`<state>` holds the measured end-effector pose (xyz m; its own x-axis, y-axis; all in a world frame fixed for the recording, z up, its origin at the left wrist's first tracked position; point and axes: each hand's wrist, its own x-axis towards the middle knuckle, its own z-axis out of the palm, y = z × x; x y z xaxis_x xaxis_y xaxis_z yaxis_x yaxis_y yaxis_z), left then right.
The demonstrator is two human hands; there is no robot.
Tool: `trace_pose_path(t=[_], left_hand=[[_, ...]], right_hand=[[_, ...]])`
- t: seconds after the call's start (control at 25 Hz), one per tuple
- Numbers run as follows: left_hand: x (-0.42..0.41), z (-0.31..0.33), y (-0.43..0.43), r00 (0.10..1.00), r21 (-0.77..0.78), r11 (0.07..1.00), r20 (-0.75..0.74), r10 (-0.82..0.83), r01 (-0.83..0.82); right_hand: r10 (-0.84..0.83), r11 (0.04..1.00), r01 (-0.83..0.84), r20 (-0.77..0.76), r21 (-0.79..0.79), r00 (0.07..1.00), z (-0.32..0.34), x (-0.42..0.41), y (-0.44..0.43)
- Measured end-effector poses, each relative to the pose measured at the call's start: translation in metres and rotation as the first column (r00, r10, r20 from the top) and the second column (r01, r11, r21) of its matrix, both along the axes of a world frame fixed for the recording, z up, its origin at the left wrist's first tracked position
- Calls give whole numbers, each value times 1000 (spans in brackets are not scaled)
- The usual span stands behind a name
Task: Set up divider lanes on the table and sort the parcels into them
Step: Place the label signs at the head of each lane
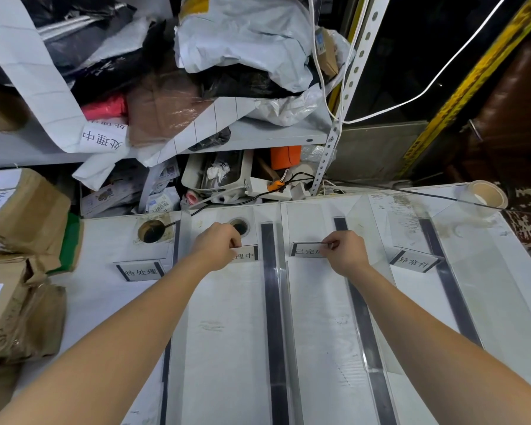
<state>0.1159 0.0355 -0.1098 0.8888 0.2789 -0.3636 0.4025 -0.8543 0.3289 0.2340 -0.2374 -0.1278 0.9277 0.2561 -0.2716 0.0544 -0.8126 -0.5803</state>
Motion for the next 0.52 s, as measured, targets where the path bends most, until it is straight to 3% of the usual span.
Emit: trace_pose_path(t=[0.32,0.52], left_hand=[[-11,23,5,992,-119,989,77,102,-92],[-37,75,9,987,66,996,149,56,-66]], right_hand=[[49,999,-49,7,-24,999,23,-10,6],[206,977,-187,227,-101,952,82,-34,29]])
